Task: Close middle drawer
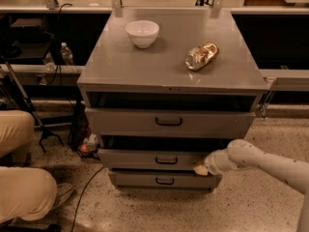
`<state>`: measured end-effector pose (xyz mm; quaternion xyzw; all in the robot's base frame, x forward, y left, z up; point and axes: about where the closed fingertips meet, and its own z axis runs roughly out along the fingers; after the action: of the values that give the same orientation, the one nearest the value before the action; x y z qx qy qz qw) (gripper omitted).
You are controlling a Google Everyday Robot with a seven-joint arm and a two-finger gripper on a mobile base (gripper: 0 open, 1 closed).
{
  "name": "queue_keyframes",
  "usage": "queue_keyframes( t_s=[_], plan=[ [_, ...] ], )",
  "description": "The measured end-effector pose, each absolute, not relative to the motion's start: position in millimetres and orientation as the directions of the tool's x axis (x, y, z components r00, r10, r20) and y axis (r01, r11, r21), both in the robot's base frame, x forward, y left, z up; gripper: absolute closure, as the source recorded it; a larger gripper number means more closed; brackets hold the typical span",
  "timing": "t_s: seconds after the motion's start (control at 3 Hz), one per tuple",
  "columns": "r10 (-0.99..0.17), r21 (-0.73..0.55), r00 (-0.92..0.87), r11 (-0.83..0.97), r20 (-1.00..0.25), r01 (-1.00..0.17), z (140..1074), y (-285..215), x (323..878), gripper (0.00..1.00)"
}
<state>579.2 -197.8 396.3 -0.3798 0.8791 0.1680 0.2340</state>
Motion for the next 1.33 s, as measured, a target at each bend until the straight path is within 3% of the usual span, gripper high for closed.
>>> queue_keyframes(
  t_s=[1.33],
  plan=[
    [-0.576, 0.1, -0.604, 0.673, -0.551, -0.733, 405, -203, 590, 1.0]
  ],
)
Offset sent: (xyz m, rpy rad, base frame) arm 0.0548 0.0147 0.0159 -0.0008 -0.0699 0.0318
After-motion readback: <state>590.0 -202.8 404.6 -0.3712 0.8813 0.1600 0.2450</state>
